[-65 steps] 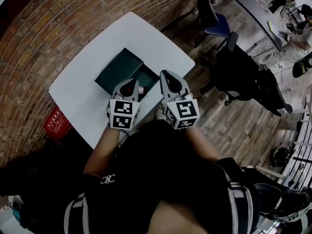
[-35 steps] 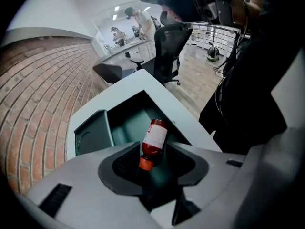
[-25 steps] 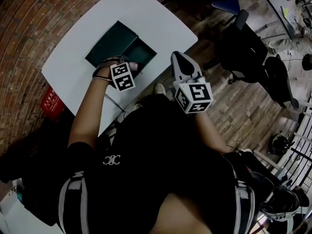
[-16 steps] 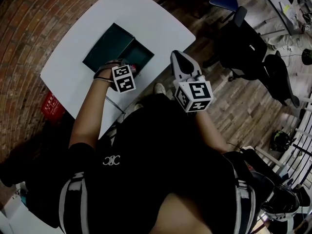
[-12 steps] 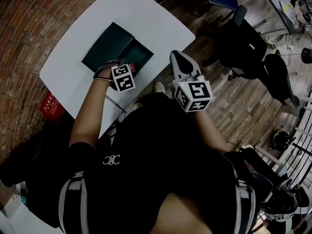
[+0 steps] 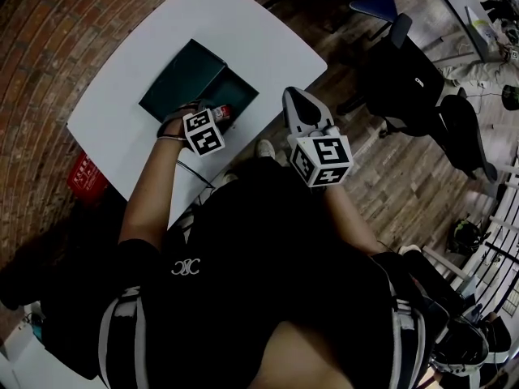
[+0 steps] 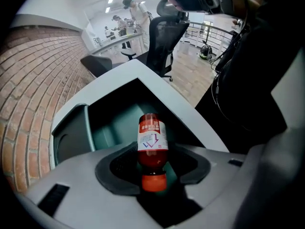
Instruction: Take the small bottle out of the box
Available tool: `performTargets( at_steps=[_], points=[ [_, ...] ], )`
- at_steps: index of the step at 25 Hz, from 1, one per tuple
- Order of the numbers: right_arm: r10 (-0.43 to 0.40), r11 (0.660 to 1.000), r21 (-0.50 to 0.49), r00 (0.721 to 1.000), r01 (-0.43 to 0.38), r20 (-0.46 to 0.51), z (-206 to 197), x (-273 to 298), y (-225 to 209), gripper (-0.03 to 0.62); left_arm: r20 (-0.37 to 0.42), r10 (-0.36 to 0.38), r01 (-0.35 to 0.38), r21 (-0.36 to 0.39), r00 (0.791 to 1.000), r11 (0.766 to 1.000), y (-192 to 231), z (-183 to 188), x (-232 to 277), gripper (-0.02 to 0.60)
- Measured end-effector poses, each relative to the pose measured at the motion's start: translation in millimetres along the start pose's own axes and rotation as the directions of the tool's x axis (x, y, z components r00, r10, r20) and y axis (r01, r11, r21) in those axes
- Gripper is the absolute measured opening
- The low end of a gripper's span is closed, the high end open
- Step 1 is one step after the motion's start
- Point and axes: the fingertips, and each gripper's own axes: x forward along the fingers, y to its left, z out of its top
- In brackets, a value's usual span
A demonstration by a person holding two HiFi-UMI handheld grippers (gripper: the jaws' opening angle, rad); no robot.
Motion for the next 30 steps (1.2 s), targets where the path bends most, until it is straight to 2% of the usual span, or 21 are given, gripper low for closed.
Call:
performTargets(
  at_steps=[3, 10, 13, 17, 19, 21, 25, 30],
  points=[
    [0.008, 1.0, -0.001, 1.0, -0.008, -0.008, -1.9, 2.5, 5.3, 0.032, 0.048, -0.004, 0.006, -0.045, 0.999, 0.999, 1.1, 4.3, -7.7, 0.212],
    [0.029, 1.0, -0.012, 1.0, -0.029, -0.009, -1.5, 4.9, 15.6, 0.032, 0.14, 0.075, -0.053, -0.157, 0.987, 0.986, 17.0, 10.3, -24.9, 0.21],
    [0.028, 0.999, -0.015, 1.0, -0.028, -0.007, -1.4, 3.9, 19.2, 0.032, 0.196, 0.127, -0.084, -0.214, 0.972, 0.973, 26.3, 15.5, -39.7, 0.21],
    [0.025, 1.0, -0.016, 1.0, -0.025, 0.001, 0.3, 1.2, 21.2, 0.032, 0.273, 0.204, -0.118, -0.301, 0.94, 0.946, 40.2, 25.3, -62.3, 0.21],
    [0.026, 1.0, -0.016, 1.0, -0.025, 0.005, 0.0, 0.8, 23.1, 0.032, 0.331, 0.226, -0.101, -0.354, 0.916, 0.93, 45.9, 31.4, -73.3, 0.21],
    [0.027, 0.999, -0.016, 1.0, -0.027, 0.007, -1.4, -0.1, 24.9, 0.032, 0.399, 0.252, -0.077, -0.405, 0.882, 0.911, 50.6, 39.8, -85.6, 0.21],
    [0.031, 0.999, -0.016, 0.999, -0.031, 0.009, -4.2, -3.4, 28.9, 0.032, 0.49, 0.342, -0.076, -0.484, 0.802, 0.872, 56.9, 58.5, -118.0, 0.21],
    [0.053, 0.998, -0.021, 0.997, -0.052, 0.049, 5.4, -2.2, 41.1, 0.032, 0.565, 0.459, -0.078, -0.57, 0.686, 0.818, 65.7, 76.2, -162.2, 0.21]
  ],
)
